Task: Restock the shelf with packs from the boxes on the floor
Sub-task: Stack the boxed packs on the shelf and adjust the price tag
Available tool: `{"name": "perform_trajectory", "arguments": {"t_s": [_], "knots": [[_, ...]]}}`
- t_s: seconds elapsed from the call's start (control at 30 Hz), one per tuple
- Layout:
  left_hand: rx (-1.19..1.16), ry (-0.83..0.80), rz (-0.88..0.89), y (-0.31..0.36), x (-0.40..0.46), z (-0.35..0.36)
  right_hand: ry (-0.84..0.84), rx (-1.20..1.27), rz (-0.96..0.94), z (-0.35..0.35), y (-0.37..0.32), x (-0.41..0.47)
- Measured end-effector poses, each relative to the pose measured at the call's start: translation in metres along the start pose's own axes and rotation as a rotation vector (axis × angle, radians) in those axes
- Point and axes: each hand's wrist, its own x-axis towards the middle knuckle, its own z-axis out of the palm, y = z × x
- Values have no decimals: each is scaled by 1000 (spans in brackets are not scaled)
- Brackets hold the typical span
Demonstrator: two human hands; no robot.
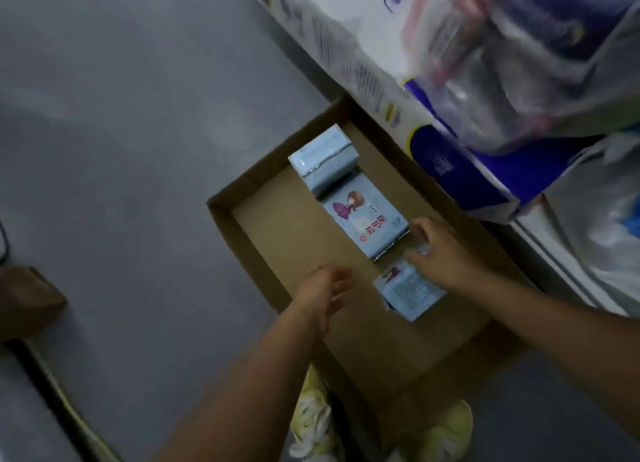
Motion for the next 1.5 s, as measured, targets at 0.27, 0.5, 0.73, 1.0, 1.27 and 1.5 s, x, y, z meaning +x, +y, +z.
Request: {"name": "perform_trajectory", "arguments": {"t_s": [0.27, 0.5, 0.73, 1.0, 1.27, 1.5], "knots": [[-41, -46, 73, -6, 91, 26, 62, 35, 86, 52, 10, 87], [-44, -29, 33, -5, 112, 35, 14, 63, 163, 55, 16, 102], [-94, -2, 88, -5, 110, 19, -107, 166, 139, 55, 13, 75], [-147, -3, 27, -23, 87, -20, -407, -928, -421, 26, 47, 37], [-178, 39, 23, -54, 76, -43, -119, -1257, -438, 58, 95, 31], [-197, 25, 123, -72, 36, -56, -96, -291, 124, 33, 83, -12]]}}
